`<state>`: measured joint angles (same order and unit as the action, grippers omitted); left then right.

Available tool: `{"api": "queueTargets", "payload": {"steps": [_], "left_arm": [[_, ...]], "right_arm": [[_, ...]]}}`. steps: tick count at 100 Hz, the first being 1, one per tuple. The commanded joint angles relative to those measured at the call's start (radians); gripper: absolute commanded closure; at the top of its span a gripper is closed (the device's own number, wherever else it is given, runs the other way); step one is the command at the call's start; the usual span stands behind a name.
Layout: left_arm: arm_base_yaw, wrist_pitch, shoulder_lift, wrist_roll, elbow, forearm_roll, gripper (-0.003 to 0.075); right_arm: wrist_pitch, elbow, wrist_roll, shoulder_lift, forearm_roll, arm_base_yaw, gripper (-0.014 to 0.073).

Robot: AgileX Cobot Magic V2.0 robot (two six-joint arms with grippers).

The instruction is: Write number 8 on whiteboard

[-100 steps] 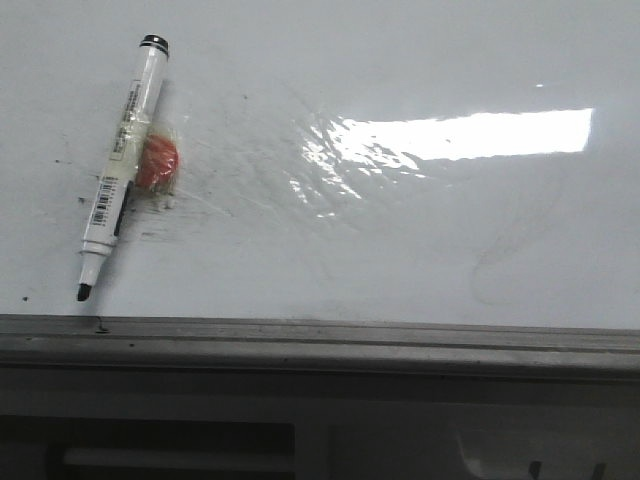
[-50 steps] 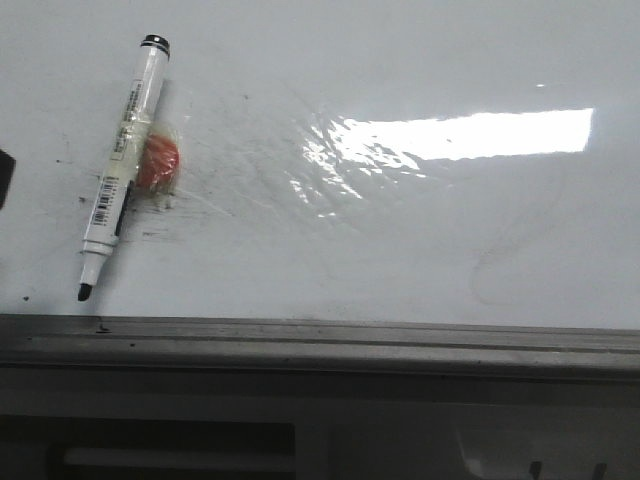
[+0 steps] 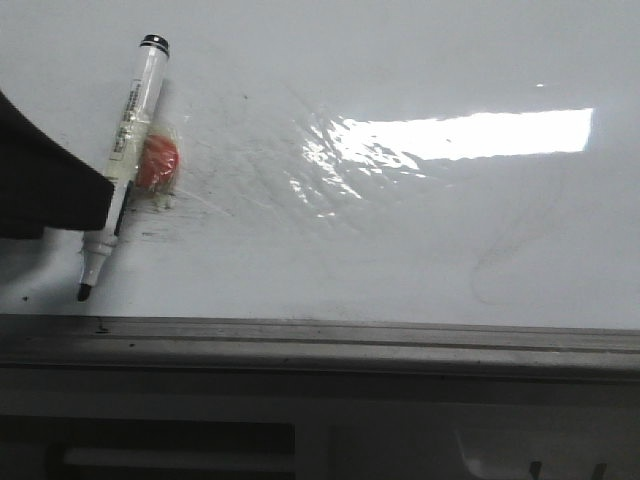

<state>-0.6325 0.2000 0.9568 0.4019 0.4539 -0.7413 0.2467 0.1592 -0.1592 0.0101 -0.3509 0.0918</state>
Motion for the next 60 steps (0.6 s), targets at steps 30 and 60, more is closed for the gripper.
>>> {"api": "queueTargets", "payload": {"steps": [30, 60], "left_arm": [[-0.008, -0.168, 0.1, 0.002, 0.034, -0.024, 0.0354], [-0.008, -0.17, 0.136, 0.002, 0.034, -0.027, 0.0578]], "right_arm": [[-0.064, 0.033, -0.011, 0.012, 0.004, -0.006, 0.032], [-0.064, 0.035, -0.011, 0.012, 0.004, -0.006, 0.032]]}}
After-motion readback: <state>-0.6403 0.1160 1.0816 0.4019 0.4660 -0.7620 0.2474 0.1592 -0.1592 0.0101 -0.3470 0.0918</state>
